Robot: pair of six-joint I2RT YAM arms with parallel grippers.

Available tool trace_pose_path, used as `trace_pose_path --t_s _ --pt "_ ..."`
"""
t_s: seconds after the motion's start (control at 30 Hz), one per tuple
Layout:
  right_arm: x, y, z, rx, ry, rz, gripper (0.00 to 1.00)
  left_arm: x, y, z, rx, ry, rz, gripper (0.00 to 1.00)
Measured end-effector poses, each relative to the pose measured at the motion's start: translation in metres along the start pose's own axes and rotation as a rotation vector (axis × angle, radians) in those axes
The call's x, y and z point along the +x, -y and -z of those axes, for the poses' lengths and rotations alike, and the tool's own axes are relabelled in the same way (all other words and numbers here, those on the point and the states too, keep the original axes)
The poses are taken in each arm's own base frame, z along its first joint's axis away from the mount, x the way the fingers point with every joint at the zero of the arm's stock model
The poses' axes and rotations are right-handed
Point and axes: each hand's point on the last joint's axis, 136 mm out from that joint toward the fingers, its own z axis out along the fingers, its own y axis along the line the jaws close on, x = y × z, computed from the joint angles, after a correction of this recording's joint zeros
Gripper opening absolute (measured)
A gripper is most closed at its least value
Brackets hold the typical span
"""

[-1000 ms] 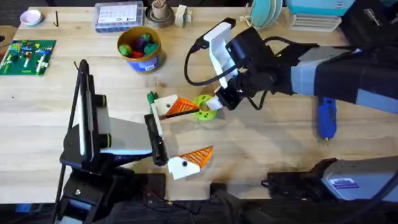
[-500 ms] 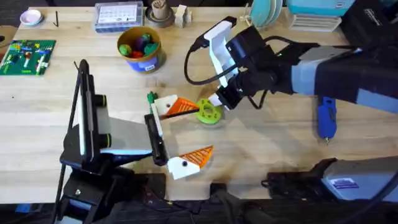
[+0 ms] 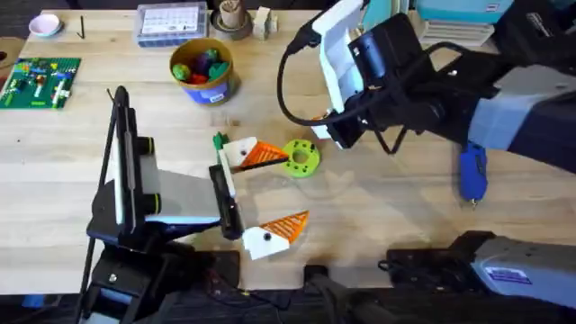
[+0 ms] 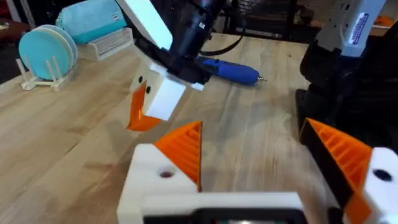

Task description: Pick up the gripper from the table and insert it into the empty holder that is missing its gripper. Then pick up a screw, insert it into the mounting hole, and use the screwdriver to tighten it. Finally, clean up the table by picking up the vegetable and placing it into the bucket.

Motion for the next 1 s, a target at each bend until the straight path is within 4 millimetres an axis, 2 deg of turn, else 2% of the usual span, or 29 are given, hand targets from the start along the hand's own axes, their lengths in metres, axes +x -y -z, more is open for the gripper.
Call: trace_pose_path --t_s 0.03,0.07,0.1,0.17,0.23,0.33,0.63,0.83,1.0 --pt "0.002 0.0 0.0 0.001 -0.01 -0.005 0.092 0.0 0.0 0.0 0.0 0.0 -0.001 0.992" --pt "0.006 0.0 0.0 0.001 -0.023 -0.005 0.237 0.0 0.0 0.0 0.0 0.0 0.0 0.993" --pt "0.009 -0.001 0.0 0.0 -0.035 -0.004 0.301 0.0 0.0 0.0 0.0 0.0 0.0 0.993" --pt "0.012 -0.001 0.001 -0.002 -0.047 -0.006 0.379 0.0 0.0 0.0 0.0 0.0 0.0 0.993" --pt "0.013 -0.002 0.0 -0.009 -0.051 -0.006 0.412 0.0 0.0 0.0 0.0 0.0 0.0 0.993" --pt "0.014 -0.008 -0.004 -0.042 -0.061 -0.007 0.426 0.0 0.0 0.0 0.0 0.0 -0.001 0.993" --pt "0.039 -0.027 -0.039 -0.115 -0.18 0.005 0.415 0.0 0.0 0.0 0.0 0.0 0.0 0.992" --pt "0.038 -0.028 -0.041 -0.119 -0.177 0.009 0.345 0.0 0.0 0.0 0.0 0.0 -0.001 0.993" --pt "0.033 -0.028 -0.042 -0.117 -0.158 0.012 0.326 0.0 0.0 0.0 0.0 0.0 0.0 0.993"
